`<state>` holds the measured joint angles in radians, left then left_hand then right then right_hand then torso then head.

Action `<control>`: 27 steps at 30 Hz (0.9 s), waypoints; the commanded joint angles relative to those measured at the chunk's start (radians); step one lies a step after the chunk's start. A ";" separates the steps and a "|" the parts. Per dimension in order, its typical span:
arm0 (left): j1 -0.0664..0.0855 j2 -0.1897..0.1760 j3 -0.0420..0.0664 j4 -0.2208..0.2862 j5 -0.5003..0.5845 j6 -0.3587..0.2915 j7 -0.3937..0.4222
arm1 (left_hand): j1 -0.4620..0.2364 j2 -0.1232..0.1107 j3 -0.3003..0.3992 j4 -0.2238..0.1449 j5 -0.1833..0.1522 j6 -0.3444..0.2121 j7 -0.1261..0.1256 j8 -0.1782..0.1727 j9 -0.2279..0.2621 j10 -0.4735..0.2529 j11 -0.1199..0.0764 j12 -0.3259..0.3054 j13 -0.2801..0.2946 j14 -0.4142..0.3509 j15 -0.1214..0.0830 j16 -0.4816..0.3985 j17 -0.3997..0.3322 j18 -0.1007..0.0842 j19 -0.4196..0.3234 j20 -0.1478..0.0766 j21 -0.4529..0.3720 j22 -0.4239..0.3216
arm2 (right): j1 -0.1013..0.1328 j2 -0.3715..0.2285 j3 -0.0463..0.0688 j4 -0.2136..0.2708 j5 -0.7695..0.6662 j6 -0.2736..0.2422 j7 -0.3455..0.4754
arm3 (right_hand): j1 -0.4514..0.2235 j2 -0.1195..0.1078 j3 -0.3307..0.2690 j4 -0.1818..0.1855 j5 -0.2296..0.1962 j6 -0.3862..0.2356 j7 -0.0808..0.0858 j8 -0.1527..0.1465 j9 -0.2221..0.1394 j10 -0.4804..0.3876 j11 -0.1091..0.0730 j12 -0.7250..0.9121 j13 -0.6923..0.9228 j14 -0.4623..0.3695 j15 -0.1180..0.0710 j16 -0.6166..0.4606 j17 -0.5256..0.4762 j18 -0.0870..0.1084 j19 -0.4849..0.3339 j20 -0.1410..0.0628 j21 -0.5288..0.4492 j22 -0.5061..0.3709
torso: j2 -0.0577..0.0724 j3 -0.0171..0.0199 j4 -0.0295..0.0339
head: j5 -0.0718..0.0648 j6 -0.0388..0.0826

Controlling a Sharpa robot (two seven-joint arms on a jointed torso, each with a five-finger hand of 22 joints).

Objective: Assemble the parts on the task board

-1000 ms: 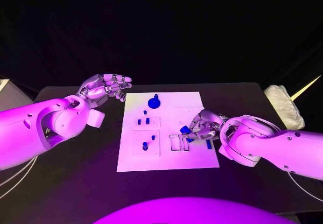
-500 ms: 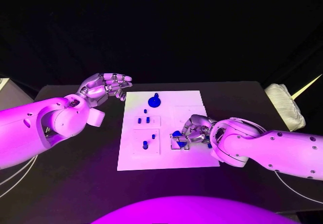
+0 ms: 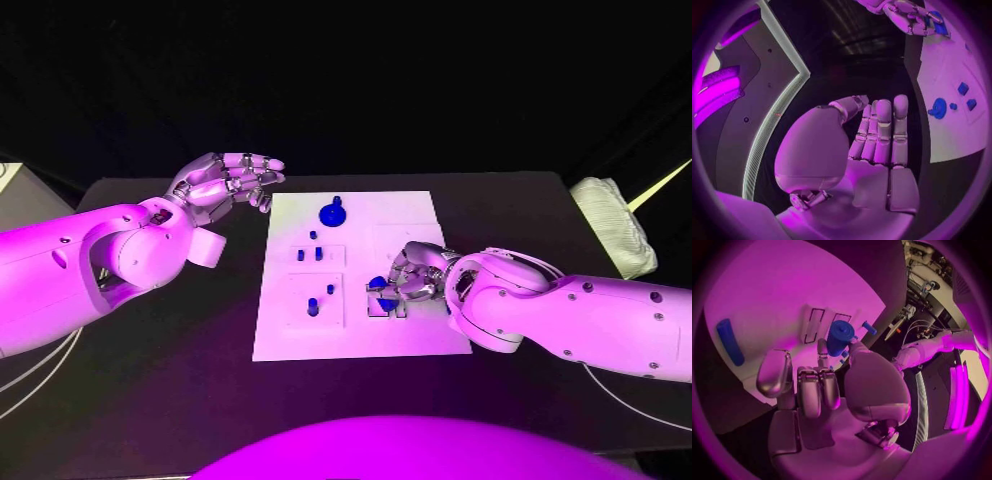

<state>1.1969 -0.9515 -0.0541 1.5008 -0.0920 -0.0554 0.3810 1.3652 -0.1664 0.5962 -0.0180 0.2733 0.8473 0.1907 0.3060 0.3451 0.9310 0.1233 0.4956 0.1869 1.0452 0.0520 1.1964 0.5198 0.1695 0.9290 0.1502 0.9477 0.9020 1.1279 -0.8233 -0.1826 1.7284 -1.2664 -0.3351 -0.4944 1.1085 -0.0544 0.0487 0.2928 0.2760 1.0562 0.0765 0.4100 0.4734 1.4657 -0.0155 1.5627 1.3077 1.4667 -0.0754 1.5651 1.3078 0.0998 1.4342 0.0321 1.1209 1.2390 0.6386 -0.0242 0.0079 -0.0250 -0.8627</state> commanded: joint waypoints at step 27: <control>-0.001 -0.002 0.001 0.004 0.004 0.018 -0.002 | -0.011 0.002 0.003 0.000 -0.002 -0.001 0.001 0.006 0.000 -0.008 0.002 0.006 0.000 -0.005 -0.001 -0.005 -0.002 0.015 -0.007 -0.003 -0.001 -0.002 | -0.009 0.000 0.000 -0.002 -0.109 0.013 -0.003 | -0.198 0.064 -0.163 -0.001 -0.185 0.002 -0.023 0.047 0.002 0.092 -0.002 -0.015 0.245 0.104 -0.002 0.006 0.263 -0.009 -0.002 -0.001 -0.030 -0.002 | -0.001 0.0003 0.0000 | 0.002 -0.006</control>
<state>1.1970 -0.9536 -0.0541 1.5022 -0.0921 -0.0547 0.3757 1.3652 -0.1664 0.5962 -0.0180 0.2733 0.8473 0.1907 0.3060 0.3451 0.9310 0.1234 0.4956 0.1869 1.0452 0.0521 1.1964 0.5189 0.1695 0.9290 0.1502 0.9477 0.9012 1.1204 -0.8219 -0.1824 1.7229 -1.3528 -0.3214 -0.5000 0.9082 0.0105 -0.1094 0.2921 0.0854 1.0644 0.0535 0.4529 0.4768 1.4658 -0.0188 1.5526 1.3075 1.4666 -0.0754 1.5651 1.3076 0.0998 1.4341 0.0323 1.0975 1.2379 0.6377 -0.0242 0.0068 -0.0229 -0.8685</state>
